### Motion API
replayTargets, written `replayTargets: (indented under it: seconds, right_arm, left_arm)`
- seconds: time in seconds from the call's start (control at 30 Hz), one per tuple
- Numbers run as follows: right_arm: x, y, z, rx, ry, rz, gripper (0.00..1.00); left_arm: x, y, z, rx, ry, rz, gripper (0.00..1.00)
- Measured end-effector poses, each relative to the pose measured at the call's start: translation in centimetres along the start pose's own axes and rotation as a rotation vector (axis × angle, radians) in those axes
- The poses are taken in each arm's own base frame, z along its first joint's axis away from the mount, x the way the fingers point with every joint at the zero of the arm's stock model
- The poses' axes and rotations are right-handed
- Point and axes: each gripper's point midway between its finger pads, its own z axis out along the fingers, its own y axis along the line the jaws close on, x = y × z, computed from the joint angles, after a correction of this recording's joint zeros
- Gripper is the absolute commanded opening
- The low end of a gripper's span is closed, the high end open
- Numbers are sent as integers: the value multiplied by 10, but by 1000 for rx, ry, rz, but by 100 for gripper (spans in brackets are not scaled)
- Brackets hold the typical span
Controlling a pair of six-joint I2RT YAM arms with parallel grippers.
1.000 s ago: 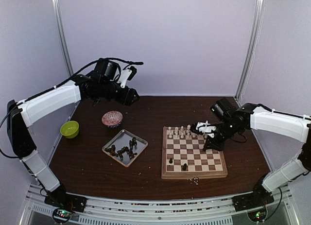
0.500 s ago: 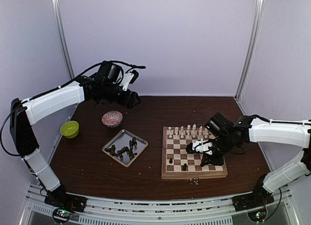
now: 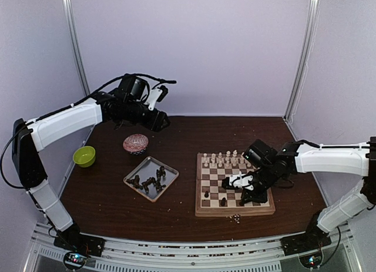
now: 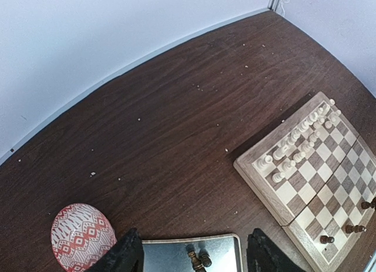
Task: Set up the chess pieces on the board
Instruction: Place the bishop on d8.
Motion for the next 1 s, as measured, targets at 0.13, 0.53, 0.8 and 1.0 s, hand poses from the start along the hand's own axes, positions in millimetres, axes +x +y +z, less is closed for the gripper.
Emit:
replayTargets:
  seconds: [0.13, 0.53, 0.8, 1.0]
  right_arm:
    - [-1, 0, 2, -6, 0, 0, 7]
    - [-3, -2, 6, -5, -5, 0, 21]
    - [-3, -2, 7, -9, -2, 15, 49]
    - [-11, -15, -25, 39, -90, 51, 49]
  left_arm:
    - [1, -1, 2, 8, 5, 0, 63]
    - [4, -4, 6, 28, 16, -1, 63]
    - [3, -5, 7, 33, 20, -1, 65]
    - [5, 2, 6, -8, 37, 24, 65]
